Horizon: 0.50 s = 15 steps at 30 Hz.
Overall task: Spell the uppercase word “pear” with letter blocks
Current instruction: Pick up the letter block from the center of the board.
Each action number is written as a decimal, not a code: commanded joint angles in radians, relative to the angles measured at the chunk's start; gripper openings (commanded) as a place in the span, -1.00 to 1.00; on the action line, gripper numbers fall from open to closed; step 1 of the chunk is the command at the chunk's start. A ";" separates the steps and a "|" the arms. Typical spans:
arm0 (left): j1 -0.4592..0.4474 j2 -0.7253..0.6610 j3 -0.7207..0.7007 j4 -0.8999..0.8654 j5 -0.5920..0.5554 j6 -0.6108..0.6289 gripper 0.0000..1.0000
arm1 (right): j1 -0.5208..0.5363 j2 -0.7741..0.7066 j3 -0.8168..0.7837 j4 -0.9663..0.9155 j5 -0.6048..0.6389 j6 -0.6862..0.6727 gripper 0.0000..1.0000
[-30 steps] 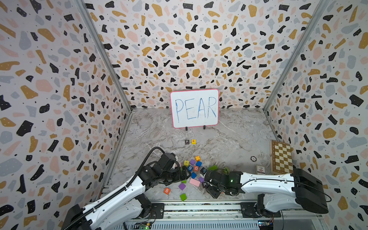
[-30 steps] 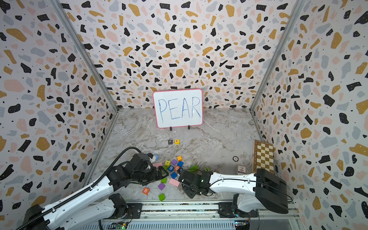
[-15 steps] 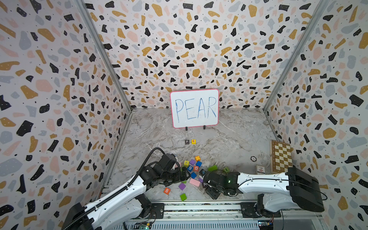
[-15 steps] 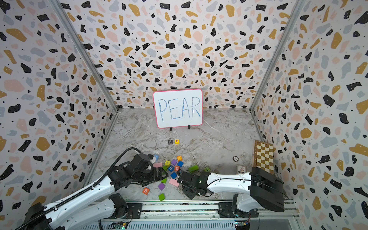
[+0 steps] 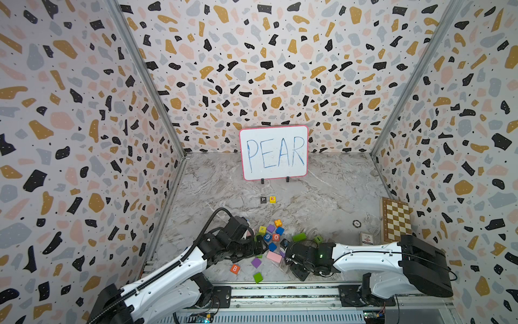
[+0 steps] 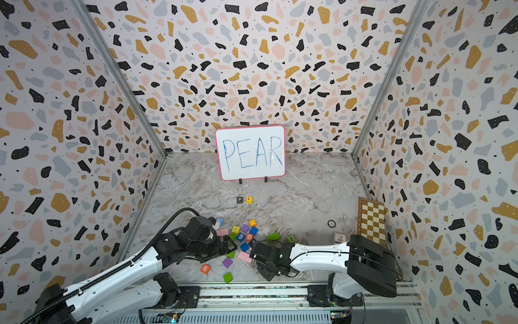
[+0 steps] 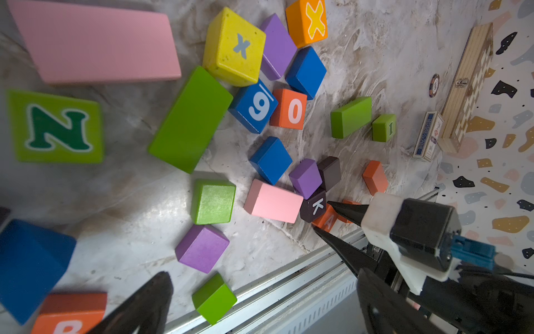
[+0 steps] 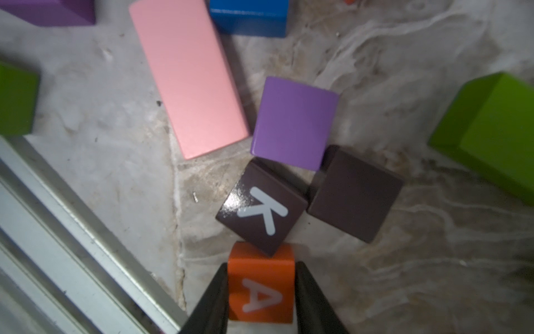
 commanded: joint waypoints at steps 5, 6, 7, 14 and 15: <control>-0.005 0.014 0.009 0.027 -0.023 0.023 0.98 | 0.004 -0.022 0.004 -0.034 0.027 0.011 -0.38; -0.006 0.018 0.009 0.032 -0.026 0.024 0.98 | 0.004 -0.025 0.004 -0.040 0.038 0.016 -0.40; -0.006 0.022 0.012 0.038 -0.032 0.026 0.98 | 0.004 -0.028 0.004 -0.046 0.048 0.020 -0.42; -0.006 0.076 0.052 0.056 -0.033 0.055 0.98 | -0.012 -0.088 0.041 -0.133 0.110 0.054 -0.45; -0.005 0.086 0.063 0.057 -0.030 0.061 0.98 | -0.023 -0.102 0.046 -0.142 0.114 0.055 -0.45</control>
